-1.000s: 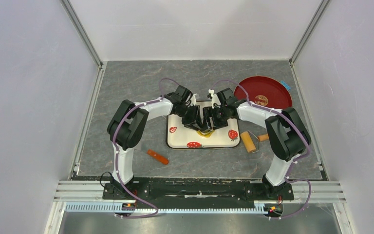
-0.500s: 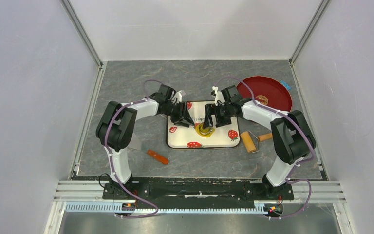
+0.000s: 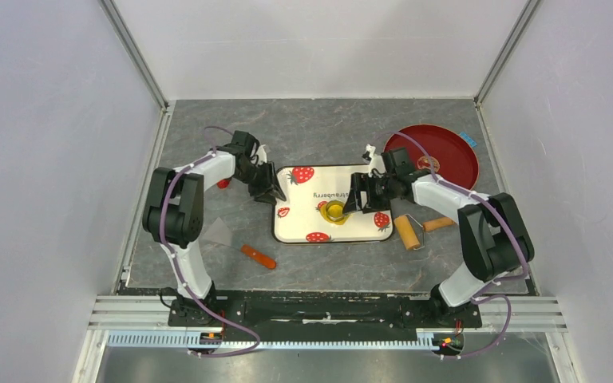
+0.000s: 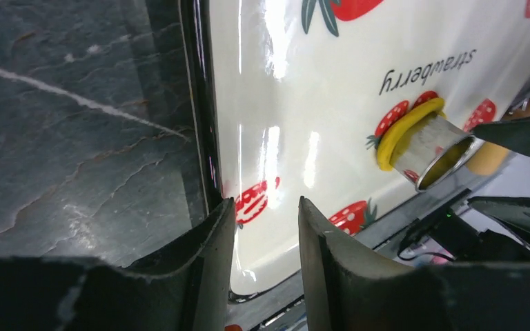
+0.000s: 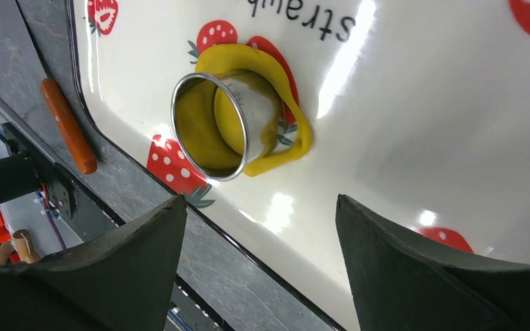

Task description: Roll out the dumpling wrappers from the dough

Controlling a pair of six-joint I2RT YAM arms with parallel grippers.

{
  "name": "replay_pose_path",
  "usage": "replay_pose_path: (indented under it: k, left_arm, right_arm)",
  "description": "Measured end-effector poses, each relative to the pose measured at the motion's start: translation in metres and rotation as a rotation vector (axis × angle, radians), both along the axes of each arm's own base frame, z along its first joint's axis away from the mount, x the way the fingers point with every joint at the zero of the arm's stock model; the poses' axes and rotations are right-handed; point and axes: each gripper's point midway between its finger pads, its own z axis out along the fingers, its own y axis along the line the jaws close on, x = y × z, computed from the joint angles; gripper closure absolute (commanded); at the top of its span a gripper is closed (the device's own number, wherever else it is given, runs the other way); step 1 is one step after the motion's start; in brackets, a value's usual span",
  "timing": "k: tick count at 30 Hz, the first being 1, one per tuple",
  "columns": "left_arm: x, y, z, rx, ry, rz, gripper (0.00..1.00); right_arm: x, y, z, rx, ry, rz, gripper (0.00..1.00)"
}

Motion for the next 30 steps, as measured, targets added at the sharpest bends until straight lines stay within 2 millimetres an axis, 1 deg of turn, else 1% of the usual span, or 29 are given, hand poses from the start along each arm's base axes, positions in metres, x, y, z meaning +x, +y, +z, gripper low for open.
replay_pose_path:
  k: [1, 4, 7, 10, 14, 18, 20, 23, 26, 28, 30]
  left_arm:
    - [0.001, 0.008, -0.002, 0.027, 0.002, 0.010, 0.55]
    - [0.003, 0.023, -0.003, 0.070, 0.010, 0.036, 0.55]
    - [0.001, 0.034, -0.007, 0.109, 0.028, 0.049, 0.56]
    - [-0.002, 0.039, -0.009, 0.125, 0.037, 0.031, 0.56]
    - [-0.002, 0.037, -0.007, 0.108, 0.034, 0.016, 0.56]
    - [0.003, 0.034, 0.000, 0.065, 0.008, 0.009, 0.56]
    - [0.007, 0.037, 0.006, 0.058, -0.021, 0.016, 0.56]
    - [0.016, 0.051, 0.019, 0.087, -0.085, 0.056, 0.56]
    - [0.023, 0.068, 0.030, 0.152, -0.143, 0.100, 0.56]
    - [0.026, 0.075, 0.032, 0.181, -0.158, 0.116, 0.56]
    - [0.025, 0.078, 0.025, 0.195, -0.137, 0.118, 0.57]
  right_arm:
    - [-0.001, -0.004, 0.001, 0.004, -0.004, -0.010, 0.23]
    - [-0.001, -0.013, 0.004, 0.017, -0.014, -0.037, 0.27]
    - [-0.005, -0.022, 0.004, 0.026, -0.012, -0.063, 0.31]
    - [-0.009, -0.028, 0.000, 0.035, -0.001, -0.078, 0.32]
    - [-0.015, -0.031, -0.006, 0.037, 0.023, -0.085, 0.36]
    - [-0.015, -0.029, -0.005, 0.052, 0.023, -0.083, 0.41]
    - [-0.014, -0.028, -0.004, 0.060, 0.021, -0.085, 0.41]
    - [-0.013, -0.025, -0.010, 0.063, 0.034, -0.084, 0.42]
    - [-0.017, -0.020, -0.022, 0.053, 0.070, -0.073, 0.43]
    - [-0.020, -0.013, -0.024, 0.062, 0.092, -0.058, 0.44]
    - [-0.017, -0.005, -0.024, 0.064, 0.088, -0.042, 0.45]
